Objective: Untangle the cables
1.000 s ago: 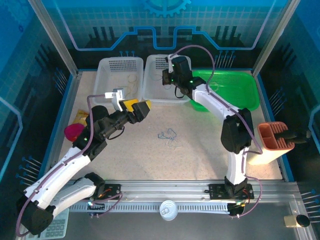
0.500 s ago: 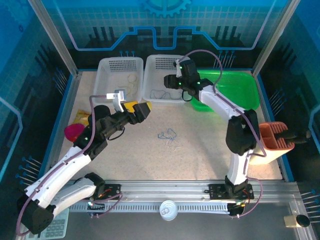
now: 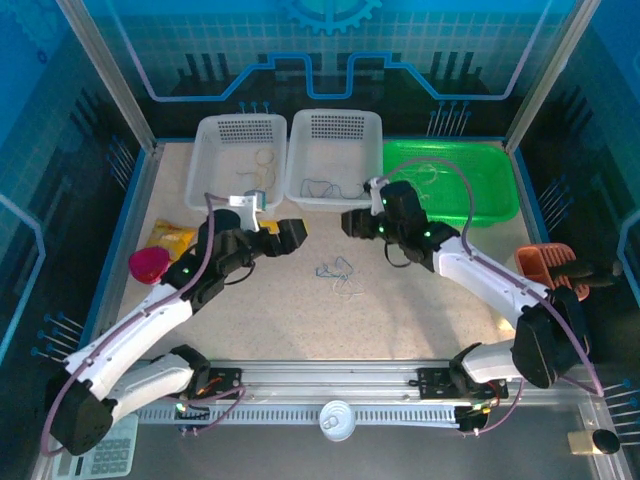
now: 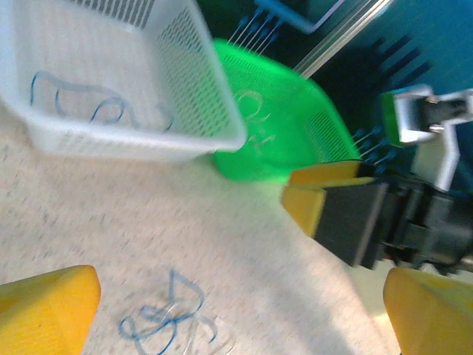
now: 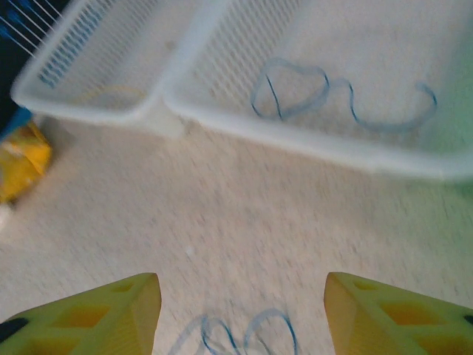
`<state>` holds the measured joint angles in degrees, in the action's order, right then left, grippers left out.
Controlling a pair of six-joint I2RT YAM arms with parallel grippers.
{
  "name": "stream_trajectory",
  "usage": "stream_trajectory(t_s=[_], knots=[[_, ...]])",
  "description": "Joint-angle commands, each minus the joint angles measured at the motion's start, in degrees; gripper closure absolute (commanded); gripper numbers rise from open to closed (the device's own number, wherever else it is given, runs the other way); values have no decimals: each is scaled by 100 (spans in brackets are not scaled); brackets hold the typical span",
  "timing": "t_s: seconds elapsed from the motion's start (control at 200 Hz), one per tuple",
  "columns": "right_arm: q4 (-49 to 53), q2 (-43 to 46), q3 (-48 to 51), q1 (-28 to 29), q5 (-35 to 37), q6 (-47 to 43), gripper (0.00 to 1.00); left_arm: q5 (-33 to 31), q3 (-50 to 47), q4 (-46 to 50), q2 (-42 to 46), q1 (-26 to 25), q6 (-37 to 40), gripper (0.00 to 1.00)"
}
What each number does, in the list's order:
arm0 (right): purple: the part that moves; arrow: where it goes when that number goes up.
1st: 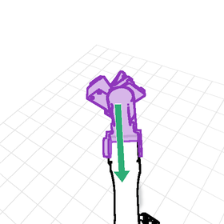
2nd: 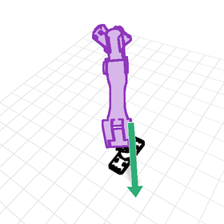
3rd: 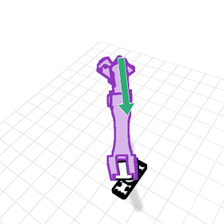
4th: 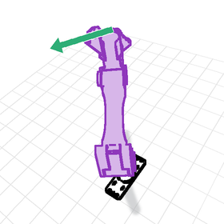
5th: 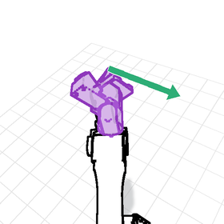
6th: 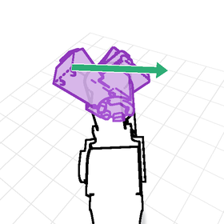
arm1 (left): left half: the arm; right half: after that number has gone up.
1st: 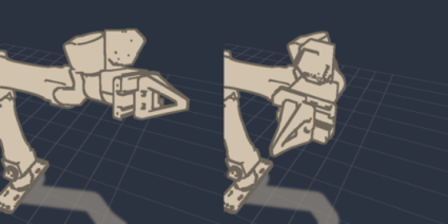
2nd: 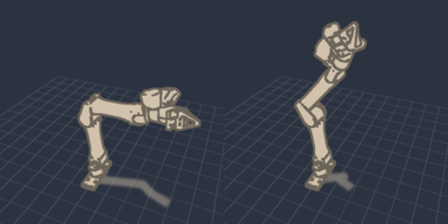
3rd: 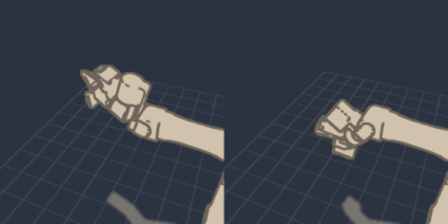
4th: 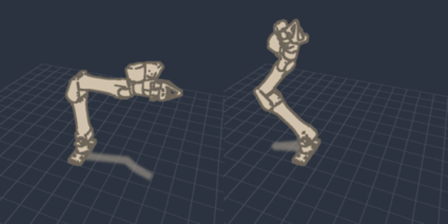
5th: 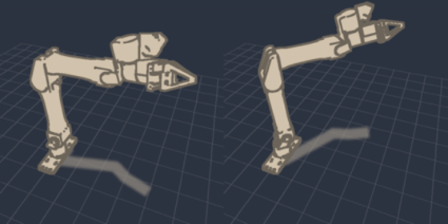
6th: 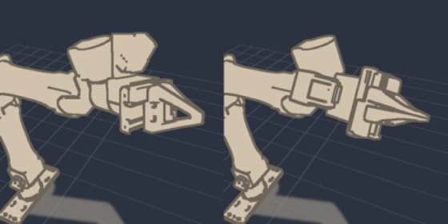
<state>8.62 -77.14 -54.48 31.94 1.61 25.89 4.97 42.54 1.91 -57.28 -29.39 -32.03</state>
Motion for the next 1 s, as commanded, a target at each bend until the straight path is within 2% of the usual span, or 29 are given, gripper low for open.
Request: stream_trajectory(t_s=[0.0,0.185,0.495,0.93,0.995], knots=[[-52,481,598,30,317,326,39,133,-166,433,-286,-83,359,1],[-179,942,1296,17,284,660,39,-22,-186,643,-961,-409,745,12],[-566,772,1724,38,-177,921,39,-307,336,740,-2226,-920,1367,38],[-817,857,2295,296,-294,1220,42,-373,962,682,-3492,-1106,1674,47],[-866,851,2349,388,-327,1273,43,-387,993,657,-3598,-1111,1674,51]])
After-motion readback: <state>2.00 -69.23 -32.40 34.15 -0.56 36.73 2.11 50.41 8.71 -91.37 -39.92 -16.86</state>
